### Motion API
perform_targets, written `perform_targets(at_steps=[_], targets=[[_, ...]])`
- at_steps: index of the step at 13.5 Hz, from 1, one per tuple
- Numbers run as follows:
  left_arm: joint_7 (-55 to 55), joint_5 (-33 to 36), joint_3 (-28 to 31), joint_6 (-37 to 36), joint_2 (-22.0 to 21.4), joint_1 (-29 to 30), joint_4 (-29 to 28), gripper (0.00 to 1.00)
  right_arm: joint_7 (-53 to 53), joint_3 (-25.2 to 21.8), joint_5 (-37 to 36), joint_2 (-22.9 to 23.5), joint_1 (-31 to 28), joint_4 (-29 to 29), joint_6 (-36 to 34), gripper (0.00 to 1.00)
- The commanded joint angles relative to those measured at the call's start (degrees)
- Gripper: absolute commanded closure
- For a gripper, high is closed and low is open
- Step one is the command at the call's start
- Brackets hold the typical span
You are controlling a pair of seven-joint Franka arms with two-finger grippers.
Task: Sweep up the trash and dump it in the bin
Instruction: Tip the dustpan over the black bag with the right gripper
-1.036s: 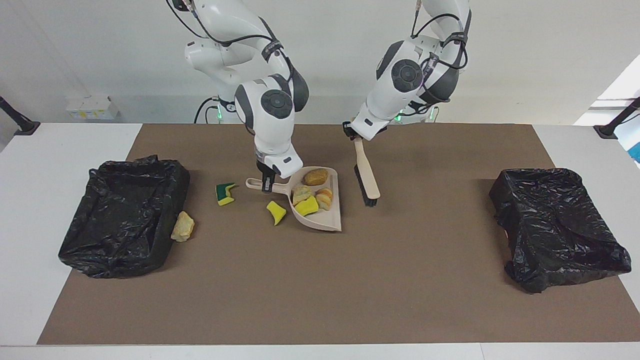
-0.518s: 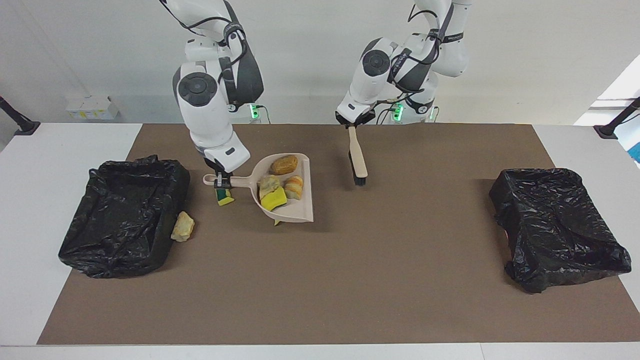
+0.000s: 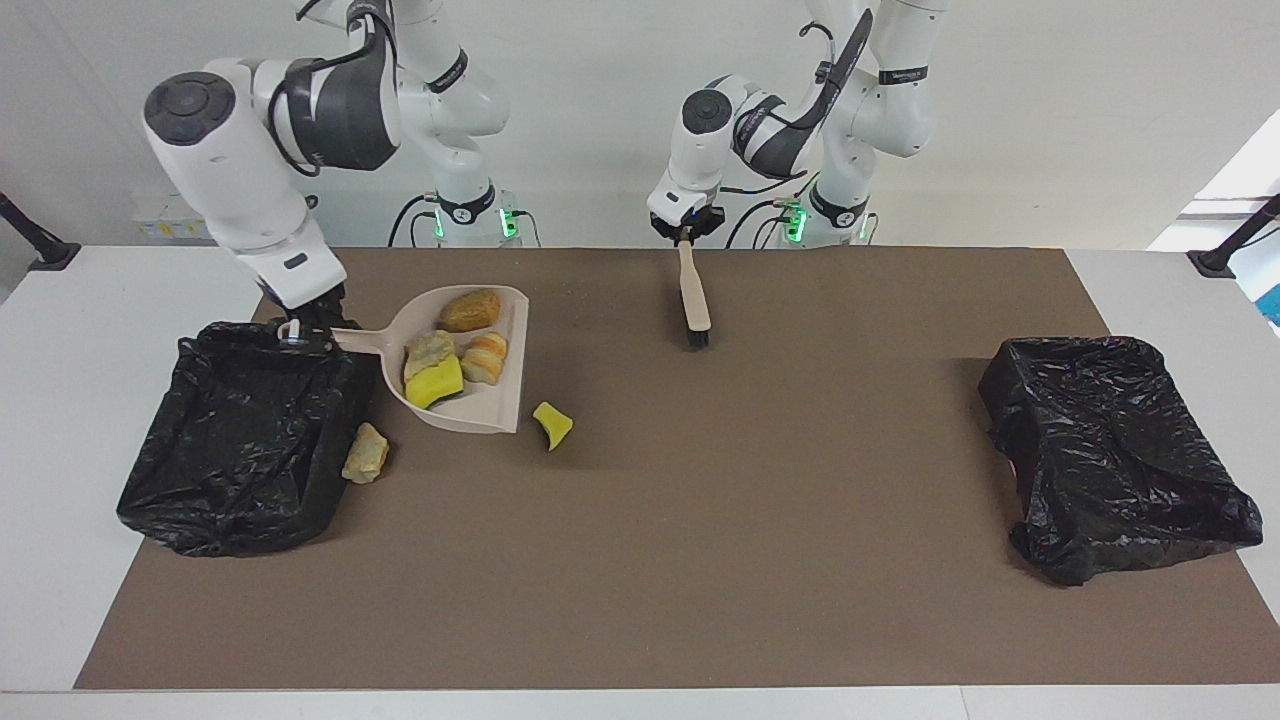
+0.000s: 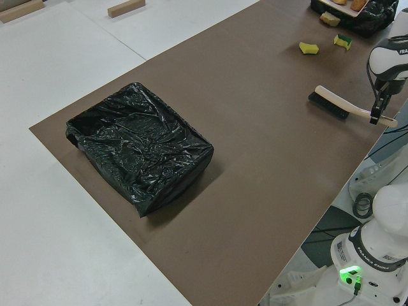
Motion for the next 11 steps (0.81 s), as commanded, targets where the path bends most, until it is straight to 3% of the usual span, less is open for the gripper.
perform_targets(at_steps=[1, 7, 9, 11], targets=[[1.4, 0.4, 0.8, 1.1, -0.4, -1.2, -0.8, 0.81, -7.3, 0.5, -2.6, 0.3, -5.9, 0.7, -0.3, 1.00], [4.1, -2.5, 0.9, -2.5, 1.1, -0.6, 0.5, 0.76, -11.0, 0.5, -12.6, 0.9, -13.4, 1.1, 8.5, 1.00], [4.2, -2.6, 1.0, -6.7, 3.0, 1.0, 4.2, 0.52, -10.0, 0.4, -16.3, 0.9, -14.5, 1.0, 11.0, 1.00], [5.9, -2.5, 1.2, -7.1, 6.0, 2.2, 8.4, 0.07, -7.2, 0.3, -22.0, 0.8, -14.7, 0.6, 13.2, 1.00]])
